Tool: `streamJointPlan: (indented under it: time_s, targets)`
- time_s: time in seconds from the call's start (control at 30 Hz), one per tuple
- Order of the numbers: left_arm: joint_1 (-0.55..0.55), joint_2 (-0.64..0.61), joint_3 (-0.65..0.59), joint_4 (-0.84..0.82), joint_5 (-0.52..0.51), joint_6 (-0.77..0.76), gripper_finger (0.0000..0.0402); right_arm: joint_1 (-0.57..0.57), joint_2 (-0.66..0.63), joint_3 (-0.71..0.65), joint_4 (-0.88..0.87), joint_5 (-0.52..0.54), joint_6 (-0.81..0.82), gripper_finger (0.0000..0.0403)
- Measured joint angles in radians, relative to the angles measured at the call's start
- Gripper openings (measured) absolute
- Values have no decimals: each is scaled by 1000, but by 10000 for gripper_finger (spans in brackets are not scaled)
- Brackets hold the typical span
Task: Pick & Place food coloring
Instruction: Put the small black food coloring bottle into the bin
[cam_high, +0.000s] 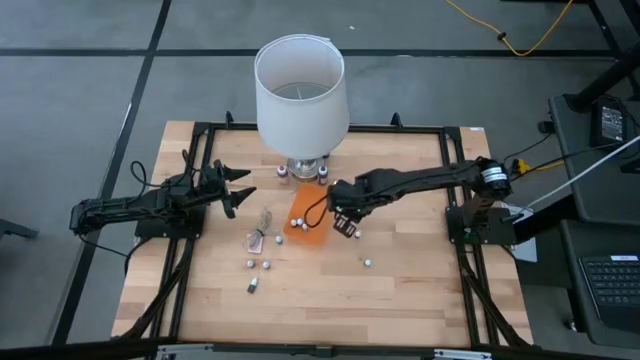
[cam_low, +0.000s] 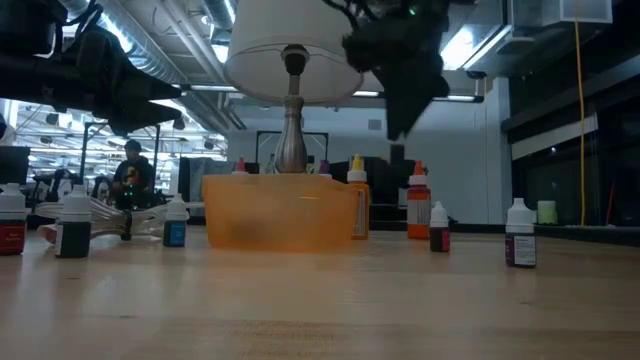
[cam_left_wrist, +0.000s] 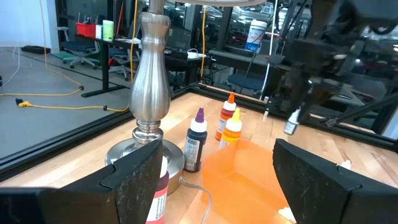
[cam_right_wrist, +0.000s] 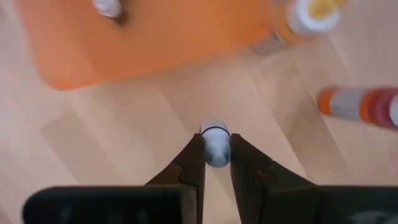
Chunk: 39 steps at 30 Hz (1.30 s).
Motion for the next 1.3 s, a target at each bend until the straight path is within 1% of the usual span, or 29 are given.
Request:
streamJointPlan:
  time_s: [0.23,0.43,0.57,0.77,0.97,1.07,1.3]
  targets:
    - [0,0,0,0,0,0,294,36,124,213,-38,0,-110,58]
    - [0,0,0,0,0,0,294,57,258,403,-57,-1,-190,58]
    - [0,0,0,0,0,0,294,63,344,485,-62,-3,-240,58]
    - [0,0,0,0,0,0,294,62,419,499,-73,-3,-268,58]
    - [0,0,0,0,0,0,294,54,466,499,-56,-2,-308,58]
    - [0,0,0,0,0,0,294,53,480,499,-52,9,-312,58]
    - [0,0,0,0,0,0,294,52,498,500,22,10,-333,58]
